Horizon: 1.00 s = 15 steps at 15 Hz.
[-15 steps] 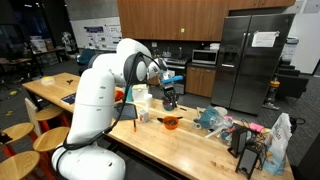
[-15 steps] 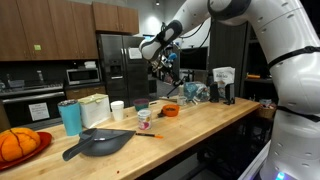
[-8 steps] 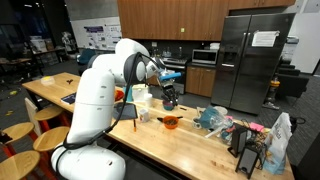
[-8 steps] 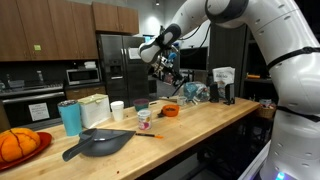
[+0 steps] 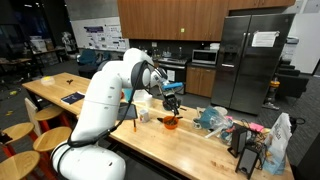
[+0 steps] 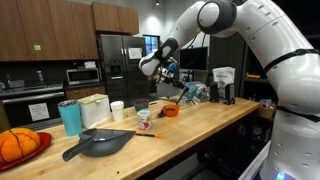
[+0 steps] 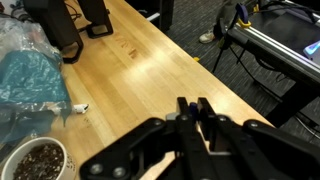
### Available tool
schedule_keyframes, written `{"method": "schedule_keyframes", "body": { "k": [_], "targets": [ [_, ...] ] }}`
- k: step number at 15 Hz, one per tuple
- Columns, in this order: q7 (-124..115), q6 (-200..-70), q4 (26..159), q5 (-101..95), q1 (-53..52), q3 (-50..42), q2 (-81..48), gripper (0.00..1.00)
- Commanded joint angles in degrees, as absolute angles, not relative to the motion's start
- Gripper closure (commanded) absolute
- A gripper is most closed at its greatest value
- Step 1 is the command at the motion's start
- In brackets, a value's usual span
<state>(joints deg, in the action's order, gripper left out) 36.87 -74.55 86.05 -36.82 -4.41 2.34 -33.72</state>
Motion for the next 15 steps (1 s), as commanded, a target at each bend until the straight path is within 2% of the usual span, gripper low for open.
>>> {"method": "schedule_keyframes", "body": {
  "k": [1,15],
  "targets": [
    [37.1,-72.6,84.7,-40.2,-4.1,2.3,-36.3,0.96],
    [37.9,-71.8,83.0,-42.3,-4.0,3.3,-39.1,0.96]
  ]
}}
